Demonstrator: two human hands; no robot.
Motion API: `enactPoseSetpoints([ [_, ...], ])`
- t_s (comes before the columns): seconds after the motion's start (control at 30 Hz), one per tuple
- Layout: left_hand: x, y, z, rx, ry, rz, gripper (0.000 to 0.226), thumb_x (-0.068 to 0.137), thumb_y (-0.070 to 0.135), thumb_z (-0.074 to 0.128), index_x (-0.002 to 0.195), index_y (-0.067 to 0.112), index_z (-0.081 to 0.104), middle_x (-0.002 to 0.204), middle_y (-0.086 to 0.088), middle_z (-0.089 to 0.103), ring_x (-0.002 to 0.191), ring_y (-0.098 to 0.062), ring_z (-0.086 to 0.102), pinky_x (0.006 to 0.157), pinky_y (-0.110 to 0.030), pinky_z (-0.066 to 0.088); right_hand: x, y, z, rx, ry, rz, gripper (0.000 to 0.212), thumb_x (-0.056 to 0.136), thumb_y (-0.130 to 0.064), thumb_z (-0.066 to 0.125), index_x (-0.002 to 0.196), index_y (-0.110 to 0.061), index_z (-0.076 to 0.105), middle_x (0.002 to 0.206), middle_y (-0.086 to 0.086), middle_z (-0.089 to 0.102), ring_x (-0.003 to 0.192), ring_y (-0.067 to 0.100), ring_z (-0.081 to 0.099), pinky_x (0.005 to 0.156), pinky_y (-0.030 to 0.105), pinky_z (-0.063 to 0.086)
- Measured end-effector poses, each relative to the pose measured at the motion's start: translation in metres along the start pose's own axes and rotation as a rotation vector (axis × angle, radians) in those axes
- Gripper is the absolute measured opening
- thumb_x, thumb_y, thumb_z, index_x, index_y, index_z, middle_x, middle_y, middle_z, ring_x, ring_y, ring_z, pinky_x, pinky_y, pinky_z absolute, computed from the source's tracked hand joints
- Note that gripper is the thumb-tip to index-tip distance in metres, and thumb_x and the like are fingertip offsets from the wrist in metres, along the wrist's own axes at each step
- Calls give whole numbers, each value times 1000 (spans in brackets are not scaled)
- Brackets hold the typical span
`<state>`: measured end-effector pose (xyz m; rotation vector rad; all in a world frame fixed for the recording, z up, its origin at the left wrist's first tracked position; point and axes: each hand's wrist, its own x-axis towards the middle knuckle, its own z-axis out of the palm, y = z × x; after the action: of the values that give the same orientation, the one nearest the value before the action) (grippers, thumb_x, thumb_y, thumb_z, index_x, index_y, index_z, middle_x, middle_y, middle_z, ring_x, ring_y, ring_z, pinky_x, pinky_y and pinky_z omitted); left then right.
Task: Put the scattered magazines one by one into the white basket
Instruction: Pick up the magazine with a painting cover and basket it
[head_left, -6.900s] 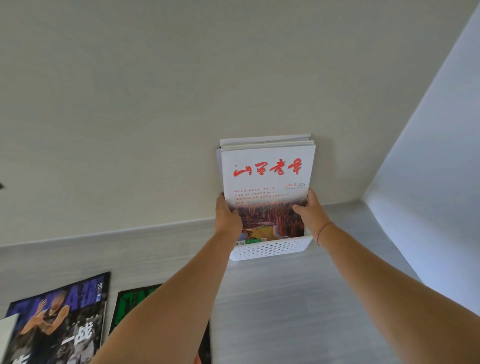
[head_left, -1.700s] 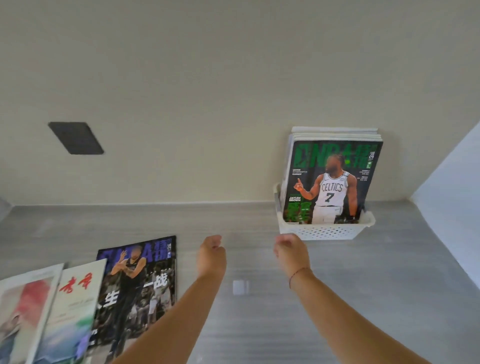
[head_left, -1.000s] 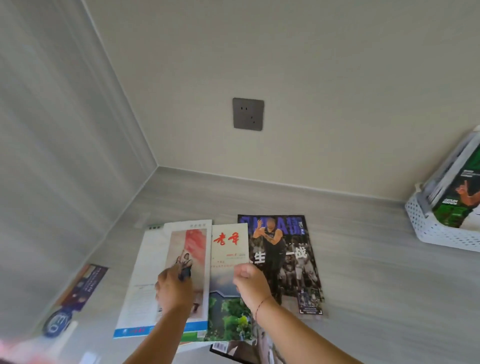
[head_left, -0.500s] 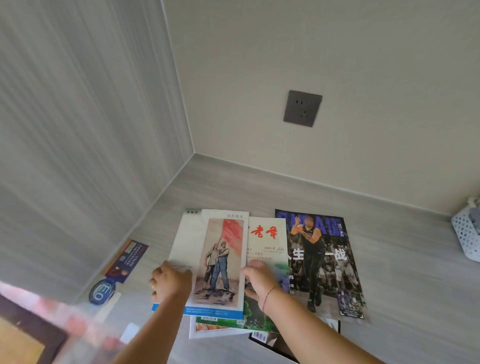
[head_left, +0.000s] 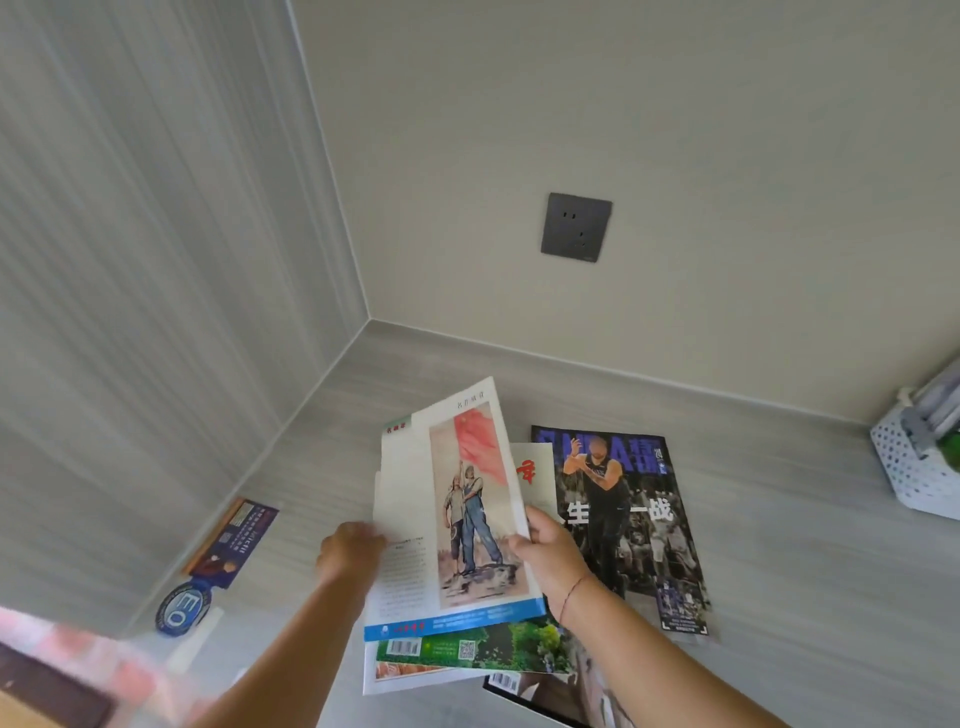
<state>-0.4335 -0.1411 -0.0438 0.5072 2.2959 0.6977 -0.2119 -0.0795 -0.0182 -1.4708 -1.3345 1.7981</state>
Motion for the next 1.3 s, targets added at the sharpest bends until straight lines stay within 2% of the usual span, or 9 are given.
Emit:
enactPoseSetpoints([
  [0.13, -13, 32, 25, -84, -69, 113, 47, 85, 28, 63, 128, 14, 52, 123, -15, 60, 104, -36, 60, 92, -45, 51, -6, -7, -41, 43, -17, -12, 38, 90, 2, 52, 117, -22, 62, 101, -1, 70, 95, 16, 65, 90, 34, 54],
  [0.27, -34, 70, 58, -205, -262, 189, 39, 89, 28, 60, 124, 11, 50, 115, -14, 63, 90, -27, 61, 79, -40, 50, -14, -11, -91, 84, 17, -36, 36, 90, -1, 54, 112, -28, 63, 99, 0, 72, 93, 15, 66, 88, 34, 54],
  [0.43, -59, 112, 107, -293, -397, 167, 21, 93, 5, 50, 110, 3, 62, 111, -19, 65, 102, -35, 61, 98, -50, 47, -22, -6, -173, 178, 191, -37, 33, 89, 6, 51, 116, -9, 62, 102, 13, 69, 96, 30, 62, 94, 49, 50],
  [0.63, -118, 181, 182, -344, -533, 292, 20, 93, 2, 50, 89, 15, 65, 106, -11, 68, 100, -28, 65, 93, -42, 52, -40, -8, -289, 53, 436, -108, 24, 85, 12, 53, 83, -8, 66, 106, 30, 66, 85, 34, 66, 93, 46, 50],
  [0.7, -140, 208, 208, -320, -545, 358, 26, 93, 4, 51, 84, 22, 67, 104, -8, 70, 98, -25, 65, 91, -40, 53, -50, -12, -331, -62, 536, -122, 8, 84, 0, 59, 78, 3, 62, 92, 33, 65, 78, 38, 64, 84, 46, 53],
  [0.77, -163, 235, 235, -298, -543, 416, 30, 92, 5, 53, 78, 28, 67, 98, -4, 71, 98, -27, 66, 91, -42, 53, -60, -16, -375, -152, 614, -138, 19, 83, -10, 63, 70, 3, 57, 68, 21, 57, 64, 24, 53, 67, 31, 45],
  [0.9, -214, 287, 293, -280, -549, 511, 32, 88, 5, 57, 71, 29, 69, 85, -1, 73, 86, -26, 67, 91, -49, 54, -80, -26, -462, -171, 731, -184, 15, 85, -13, 63, 70, -15, 65, 65, -3, 61, 62, 13, 53, 61, 22, 43],
  [1.07, -275, 355, 359, -301, -539, 604, 22, 85, 5, 60, 80, 24, 71, 90, -8, 74, 94, -32, 69, 92, -48, 53, -87, -41, -573, -151, 836, -215, 14, 87, -8, 61, 85, 6, 64, 78, 4, 60, 56, 14, 55, 54, 22, 51],
  [1.3, -325, 421, 425, -343, -427, 638, 19, 85, 9, 61, 98, 15, 74, 94, -4, 74, 91, -26, 69, 89, -40, 56, -77, -64, -667, -40, 868, -270, 6, 89, -10, 60, 87, -11, 65, 65, 3, 63, 58, 14, 60, 65, 24, 57],
])
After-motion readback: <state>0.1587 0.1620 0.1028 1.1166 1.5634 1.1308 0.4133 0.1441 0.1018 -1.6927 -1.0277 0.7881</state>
